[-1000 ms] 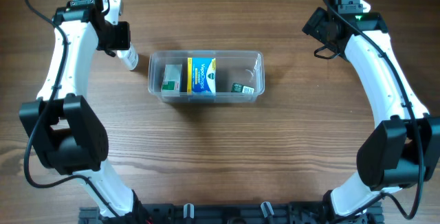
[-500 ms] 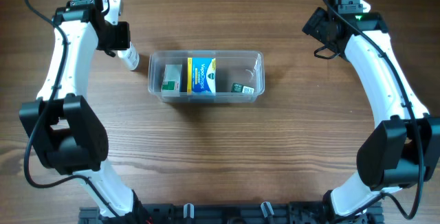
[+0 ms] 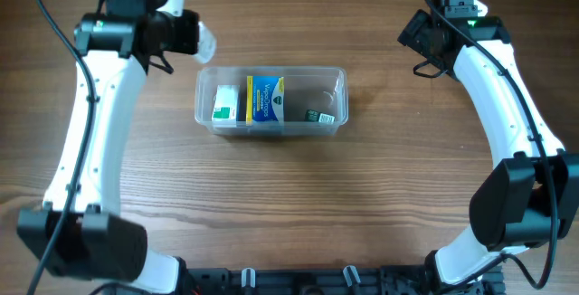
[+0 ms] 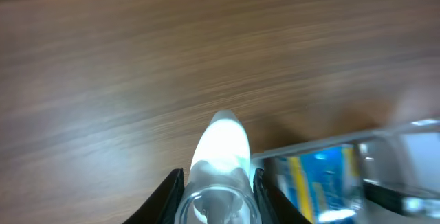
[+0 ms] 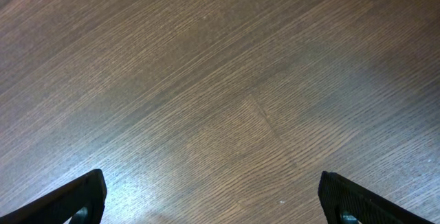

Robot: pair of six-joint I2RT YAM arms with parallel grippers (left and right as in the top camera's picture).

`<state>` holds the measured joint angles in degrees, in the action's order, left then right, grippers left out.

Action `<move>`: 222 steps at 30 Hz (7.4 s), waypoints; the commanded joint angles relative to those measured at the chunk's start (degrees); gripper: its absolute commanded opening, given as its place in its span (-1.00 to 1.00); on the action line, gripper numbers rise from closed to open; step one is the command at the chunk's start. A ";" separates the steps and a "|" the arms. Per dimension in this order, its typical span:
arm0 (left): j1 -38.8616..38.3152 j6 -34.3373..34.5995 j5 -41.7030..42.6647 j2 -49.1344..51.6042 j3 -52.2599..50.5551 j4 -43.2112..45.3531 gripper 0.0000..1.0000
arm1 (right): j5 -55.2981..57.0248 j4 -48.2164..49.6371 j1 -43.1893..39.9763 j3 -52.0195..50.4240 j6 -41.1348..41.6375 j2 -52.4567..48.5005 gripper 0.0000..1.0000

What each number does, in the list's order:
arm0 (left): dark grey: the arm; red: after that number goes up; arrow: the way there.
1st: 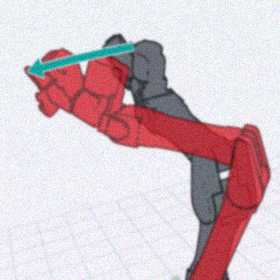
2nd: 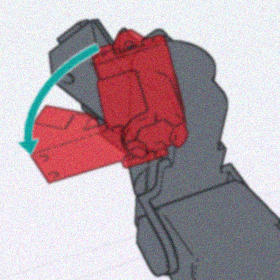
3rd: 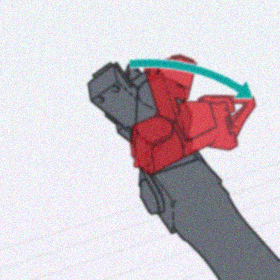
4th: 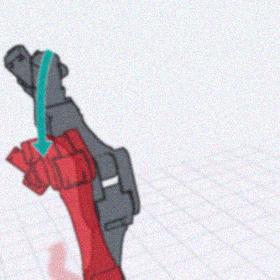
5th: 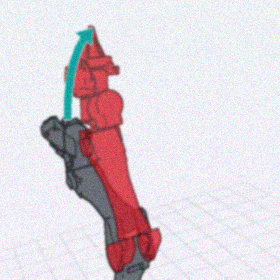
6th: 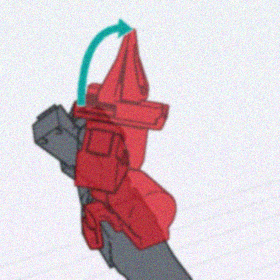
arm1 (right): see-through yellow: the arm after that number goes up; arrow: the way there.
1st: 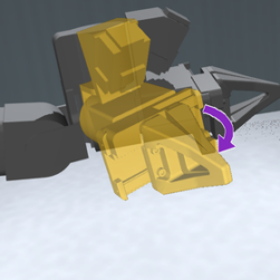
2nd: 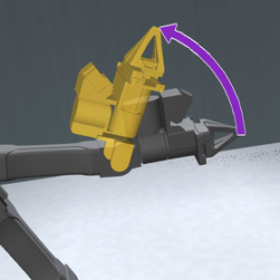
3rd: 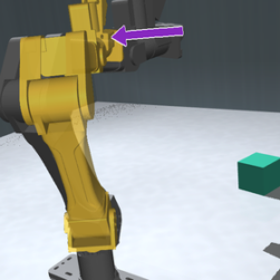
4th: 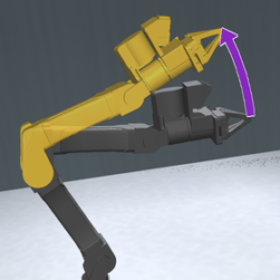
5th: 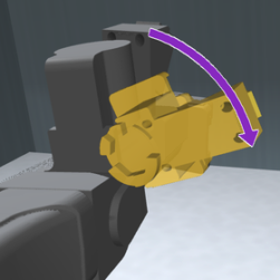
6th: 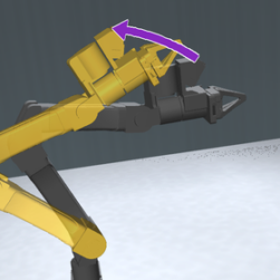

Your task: Pack container

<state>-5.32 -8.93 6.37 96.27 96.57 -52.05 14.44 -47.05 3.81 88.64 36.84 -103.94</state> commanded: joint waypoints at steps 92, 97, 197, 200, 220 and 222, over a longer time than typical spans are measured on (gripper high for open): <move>-14.08 18.12 -5.73 -76.26 -39.04 -8.04 1.00 | 0.94 0.15 -0.13 -0.28 0.70 -0.66 1.00; -5.57 18.08 -1.44 -82.53 -56.70 9.55 1.00 | 0.94 0.15 -0.13 -0.28 0.68 -0.66 1.00; 4.00 9.75 0.66 -96.10 -96.26 48.35 0.99 | -3.10 29.79 0.17 -61.96 -20.28 98.27 0.99; 4.00 9.75 0.66 -96.10 -96.26 48.35 0.99 | -2.89 29.42 0.17 -61.96 -21.86 98.42 0.99; 4.00 9.75 0.66 -96.10 -96.26 48.35 1.00 | -20.94 45.44 0.17 -75.25 -45.40 103.73 1.00; 4.00 9.75 0.66 -96.10 -96.26 48.35 1.00 | -20.68 48.30 0.17 -78.12 -44.09 103.73 0.99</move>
<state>-1.74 1.72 6.13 0.69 0.58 -3.49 -4.56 -1.28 3.92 13.56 -8.84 -0.89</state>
